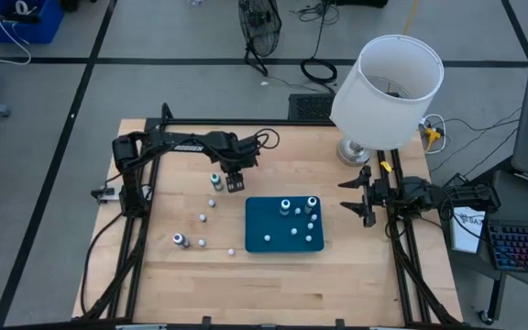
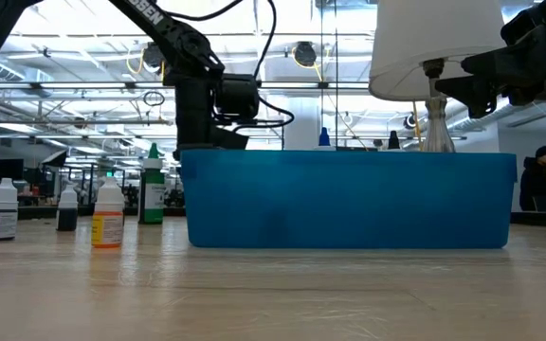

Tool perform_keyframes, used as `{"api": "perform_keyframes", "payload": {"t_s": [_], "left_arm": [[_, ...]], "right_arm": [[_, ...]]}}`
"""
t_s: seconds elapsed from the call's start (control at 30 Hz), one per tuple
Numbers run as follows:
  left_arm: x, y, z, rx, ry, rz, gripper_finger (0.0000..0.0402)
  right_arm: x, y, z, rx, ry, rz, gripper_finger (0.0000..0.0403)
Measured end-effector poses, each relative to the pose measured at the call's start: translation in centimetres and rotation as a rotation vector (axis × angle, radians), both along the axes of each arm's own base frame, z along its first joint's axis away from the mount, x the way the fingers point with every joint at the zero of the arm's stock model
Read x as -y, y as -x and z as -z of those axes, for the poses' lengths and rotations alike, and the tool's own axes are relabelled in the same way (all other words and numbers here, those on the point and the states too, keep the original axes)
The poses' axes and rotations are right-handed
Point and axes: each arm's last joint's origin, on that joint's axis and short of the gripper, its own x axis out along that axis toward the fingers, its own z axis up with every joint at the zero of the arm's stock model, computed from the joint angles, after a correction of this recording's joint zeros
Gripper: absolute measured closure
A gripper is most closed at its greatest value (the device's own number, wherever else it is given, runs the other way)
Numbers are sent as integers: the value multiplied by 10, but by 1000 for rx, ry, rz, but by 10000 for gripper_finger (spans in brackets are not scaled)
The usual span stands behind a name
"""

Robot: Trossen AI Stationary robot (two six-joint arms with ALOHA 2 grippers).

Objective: Pick & Place food coloring
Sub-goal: Put the small black food coloring bottle into the blue bin

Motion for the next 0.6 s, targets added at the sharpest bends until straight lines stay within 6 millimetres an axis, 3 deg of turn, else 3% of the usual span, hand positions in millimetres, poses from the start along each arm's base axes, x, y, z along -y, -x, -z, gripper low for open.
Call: {"api": "perform_keyframes", "payload": {"t_s": [0.6], "left_arm": [[1,3,0,-29,12,-4,176]], "right_arm": [[0,0,0,0,0,0,140]]}}
